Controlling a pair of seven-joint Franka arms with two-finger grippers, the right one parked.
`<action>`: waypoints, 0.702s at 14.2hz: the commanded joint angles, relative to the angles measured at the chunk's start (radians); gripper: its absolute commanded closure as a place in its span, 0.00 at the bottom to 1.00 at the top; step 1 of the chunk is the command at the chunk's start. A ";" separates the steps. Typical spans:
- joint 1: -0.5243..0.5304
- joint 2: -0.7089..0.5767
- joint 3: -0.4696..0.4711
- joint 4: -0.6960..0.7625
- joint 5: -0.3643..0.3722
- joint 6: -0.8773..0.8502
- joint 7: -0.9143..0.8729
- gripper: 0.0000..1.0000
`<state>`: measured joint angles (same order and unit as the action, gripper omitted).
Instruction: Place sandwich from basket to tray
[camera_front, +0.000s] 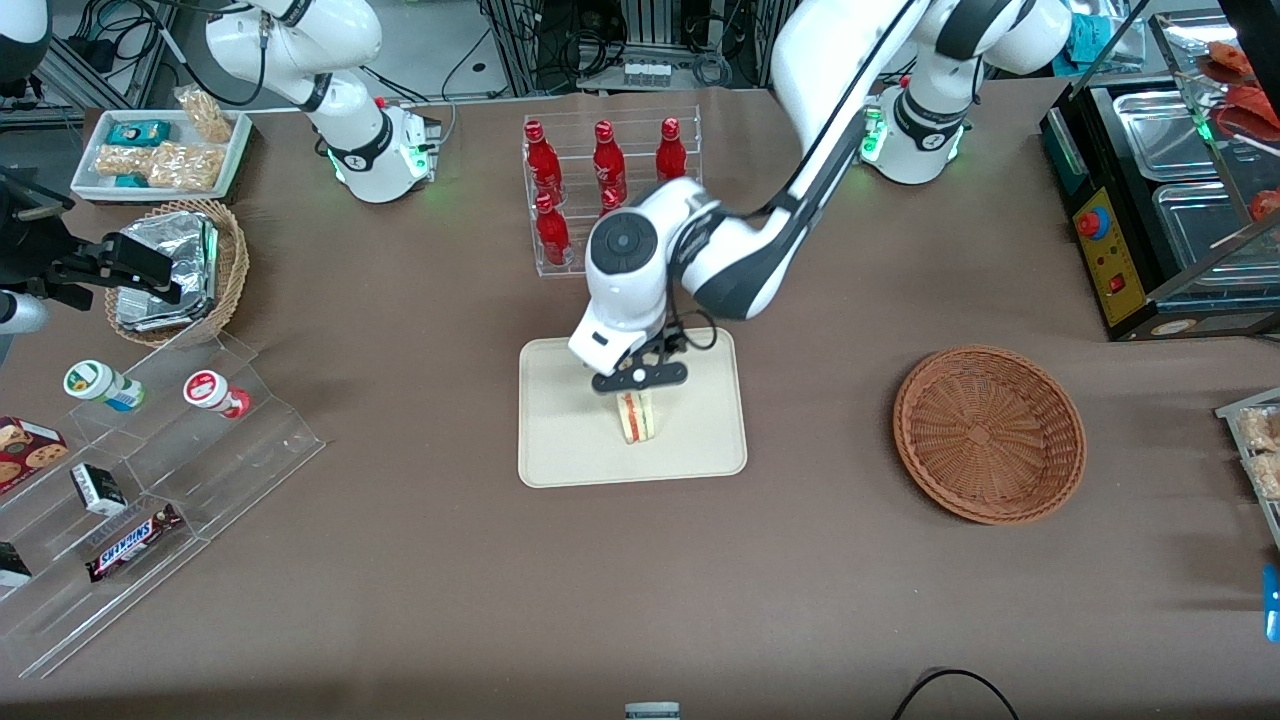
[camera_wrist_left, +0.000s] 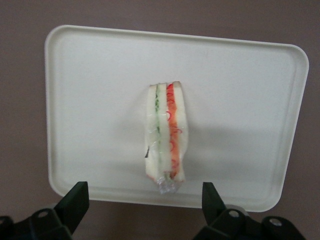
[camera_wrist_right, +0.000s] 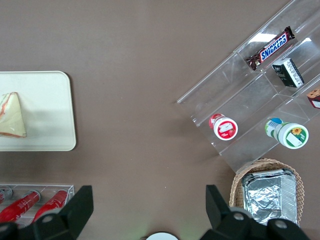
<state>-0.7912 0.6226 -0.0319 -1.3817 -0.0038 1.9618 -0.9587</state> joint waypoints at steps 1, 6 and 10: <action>0.001 -0.113 0.039 -0.072 0.010 -0.165 0.008 0.00; 0.128 -0.225 0.081 -0.209 0.001 -0.172 0.110 0.00; 0.256 -0.354 0.081 -0.332 -0.002 -0.176 0.312 0.00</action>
<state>-0.5776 0.3792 0.0575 -1.6063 -0.0027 1.7855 -0.7200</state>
